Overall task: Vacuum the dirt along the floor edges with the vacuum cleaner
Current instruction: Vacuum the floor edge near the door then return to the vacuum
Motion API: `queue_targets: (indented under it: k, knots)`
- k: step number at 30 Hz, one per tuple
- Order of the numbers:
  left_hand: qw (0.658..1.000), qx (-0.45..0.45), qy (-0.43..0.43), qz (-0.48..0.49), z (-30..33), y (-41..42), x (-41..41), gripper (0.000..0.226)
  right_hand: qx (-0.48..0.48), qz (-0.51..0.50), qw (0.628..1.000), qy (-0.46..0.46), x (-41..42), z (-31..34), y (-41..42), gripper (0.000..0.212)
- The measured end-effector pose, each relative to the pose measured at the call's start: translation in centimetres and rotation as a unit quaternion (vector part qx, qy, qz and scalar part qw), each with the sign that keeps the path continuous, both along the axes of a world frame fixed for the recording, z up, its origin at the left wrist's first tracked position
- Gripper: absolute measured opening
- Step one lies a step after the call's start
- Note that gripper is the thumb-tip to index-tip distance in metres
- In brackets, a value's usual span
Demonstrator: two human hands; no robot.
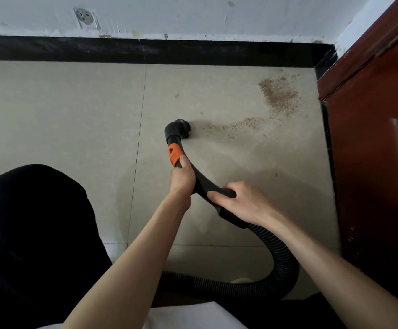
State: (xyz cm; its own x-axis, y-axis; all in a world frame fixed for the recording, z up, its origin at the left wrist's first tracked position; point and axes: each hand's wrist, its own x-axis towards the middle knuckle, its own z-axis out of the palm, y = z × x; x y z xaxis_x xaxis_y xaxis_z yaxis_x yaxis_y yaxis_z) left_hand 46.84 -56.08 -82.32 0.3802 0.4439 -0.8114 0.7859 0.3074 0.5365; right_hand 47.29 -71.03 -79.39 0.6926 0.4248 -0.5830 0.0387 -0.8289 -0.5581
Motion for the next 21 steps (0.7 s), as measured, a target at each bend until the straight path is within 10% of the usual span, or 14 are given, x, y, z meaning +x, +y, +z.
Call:
queue_targets:
  k: [21]
  knots:
    - [0.998, -0.013, -0.011, -0.064, 0.4, -2.5, -0.3, 0.056, -0.032, -0.056, 0.998, -0.008, -2.0, 1.4, -2.3, 0.052]
